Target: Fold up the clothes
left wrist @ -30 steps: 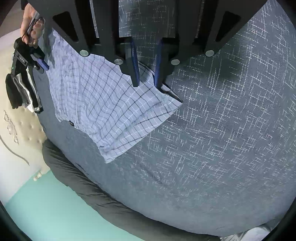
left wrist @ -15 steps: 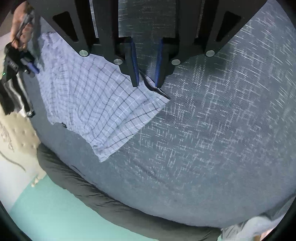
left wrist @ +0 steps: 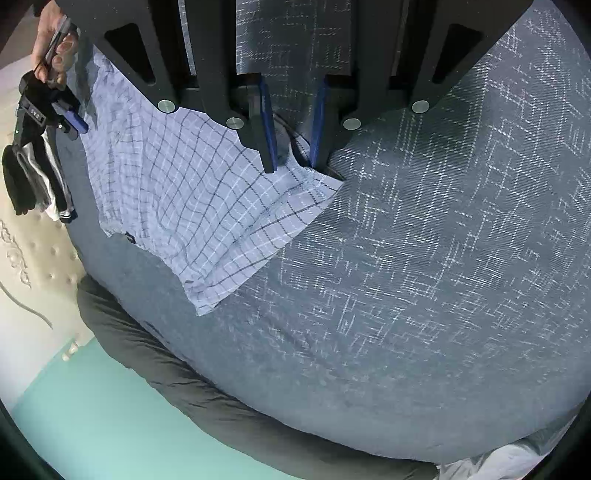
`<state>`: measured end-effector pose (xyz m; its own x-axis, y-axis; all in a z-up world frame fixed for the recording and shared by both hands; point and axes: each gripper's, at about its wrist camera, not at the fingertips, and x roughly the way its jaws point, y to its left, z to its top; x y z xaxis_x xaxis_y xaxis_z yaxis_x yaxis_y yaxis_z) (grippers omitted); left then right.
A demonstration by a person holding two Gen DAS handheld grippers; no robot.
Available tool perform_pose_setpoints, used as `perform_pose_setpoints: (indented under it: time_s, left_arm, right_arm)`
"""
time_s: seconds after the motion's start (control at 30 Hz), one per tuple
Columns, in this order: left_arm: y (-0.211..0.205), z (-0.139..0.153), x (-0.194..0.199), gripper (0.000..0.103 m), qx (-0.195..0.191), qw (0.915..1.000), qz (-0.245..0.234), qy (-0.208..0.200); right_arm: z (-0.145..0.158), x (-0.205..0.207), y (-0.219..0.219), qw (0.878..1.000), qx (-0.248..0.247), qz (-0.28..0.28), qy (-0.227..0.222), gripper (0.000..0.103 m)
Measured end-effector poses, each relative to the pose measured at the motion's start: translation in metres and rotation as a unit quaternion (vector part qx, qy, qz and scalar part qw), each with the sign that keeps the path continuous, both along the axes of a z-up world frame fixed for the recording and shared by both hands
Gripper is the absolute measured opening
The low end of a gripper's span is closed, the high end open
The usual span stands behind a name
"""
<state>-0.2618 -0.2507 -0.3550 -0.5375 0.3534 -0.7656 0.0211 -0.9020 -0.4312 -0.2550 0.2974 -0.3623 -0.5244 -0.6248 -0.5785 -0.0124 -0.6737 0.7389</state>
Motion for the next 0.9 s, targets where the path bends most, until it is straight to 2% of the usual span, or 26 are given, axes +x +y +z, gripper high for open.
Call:
perform_pose_setpoints:
  time_s: [0.07, 0.1, 0.2, 0.3, 0.43, 0.67, 0.9]
  left_arm:
    - [0.001, 0.002, 0.000, 0.013, 0.000, 1.0000, -0.003, 0.003]
    - [0.001, 0.004, 0.000, 0.007, 0.001, 1.0000, -0.006, 0.005]
    - [0.000, 0.012, 0.001, 0.003, 0.001, 0.9999, -0.010, 0.014]
    - [-0.004, 0.021, 0.003, 0.003, 0.007, 0.9997, -0.008, 0.023]
    - [-0.015, 0.028, 0.006, 0.002, 0.035, 0.9992, 0.006, 0.019]
    - [-0.027, 0.009, 0.013, 0.002, 0.050, 0.9983, 0.022, -0.019]
    - [-0.028, 0.001, 0.014, 0.003, 0.060, 0.9973, 0.034, -0.027]
  right_arm:
    - [0.000, 0.000, 0.000, 1.000, 0.000, 0.000, 0.000, 0.027]
    - [0.000, 0.000, 0.000, 1.000, 0.000, -0.001, -0.001, 0.027]
    - [-0.001, 0.000, 0.000, 1.000, 0.000, -0.001, -0.002, 0.027]
    - [-0.002, 0.000, 0.000, 1.000, -0.001, -0.002, -0.003, 0.027]
    - [-0.002, 0.001, 0.000, 1.000, -0.002, -0.002, -0.004, 0.027]
    - [-0.002, 0.002, -0.001, 1.000, -0.002, 0.001, -0.005, 0.027]
    - [-0.004, -0.001, 0.000, 1.000, -0.001, 0.002, -0.010, 0.027]
